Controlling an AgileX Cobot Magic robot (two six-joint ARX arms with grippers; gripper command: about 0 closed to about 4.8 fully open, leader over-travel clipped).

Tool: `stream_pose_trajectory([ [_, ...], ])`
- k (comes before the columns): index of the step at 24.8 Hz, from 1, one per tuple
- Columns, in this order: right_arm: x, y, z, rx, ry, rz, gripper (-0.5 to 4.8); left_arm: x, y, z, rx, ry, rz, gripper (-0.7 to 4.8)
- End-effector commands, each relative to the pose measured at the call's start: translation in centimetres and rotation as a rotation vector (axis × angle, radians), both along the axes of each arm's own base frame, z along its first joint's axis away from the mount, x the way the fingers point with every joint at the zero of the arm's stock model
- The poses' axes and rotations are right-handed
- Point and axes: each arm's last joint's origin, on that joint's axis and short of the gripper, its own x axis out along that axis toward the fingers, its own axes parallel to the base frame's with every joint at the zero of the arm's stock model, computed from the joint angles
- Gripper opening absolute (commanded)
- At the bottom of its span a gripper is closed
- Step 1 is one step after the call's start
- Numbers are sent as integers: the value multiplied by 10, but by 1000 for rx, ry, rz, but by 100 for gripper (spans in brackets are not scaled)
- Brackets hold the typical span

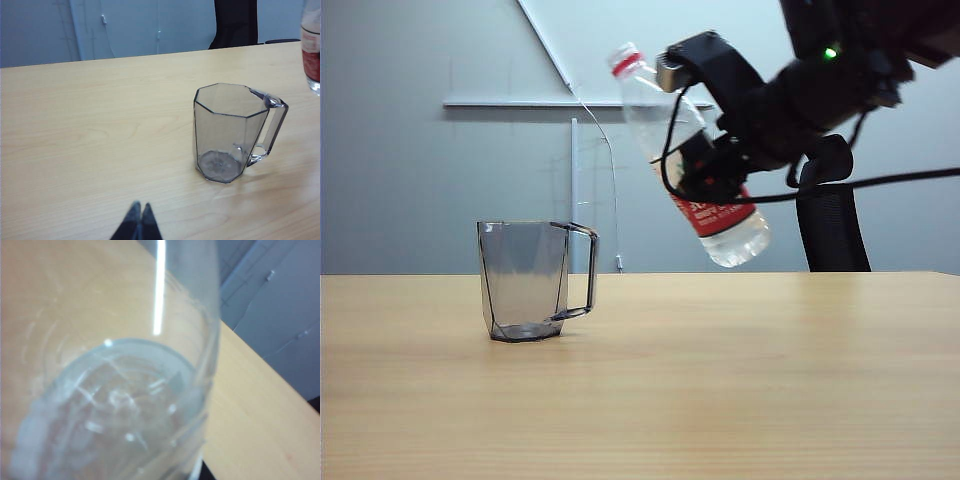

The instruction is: Pick up the mineral water bottle on the table and pour water into the mug until it's half full.

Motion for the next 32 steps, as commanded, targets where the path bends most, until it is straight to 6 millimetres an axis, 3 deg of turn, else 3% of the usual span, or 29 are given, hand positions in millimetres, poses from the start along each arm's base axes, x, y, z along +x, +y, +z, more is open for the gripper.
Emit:
stream_pose_trajectory([
  [1,7,16,9,-86,-47,54,215,0,0,1,-5,-4,-6,-2],
  [12,21,46,7,-407,-175,117,215,0,0,1,-5,-4,-9,-2],
  [16,23,48,5,-557,-239,140,215,0,0,1,-5,-4,-9,-2],
  [25,27,49,4,-692,-280,106,215,0,-1,1,-5,-4,-11,-2],
  [32,28,47,6,-811,-309,69,217,-3,-9,1,-5,-4,-105,-2],
])
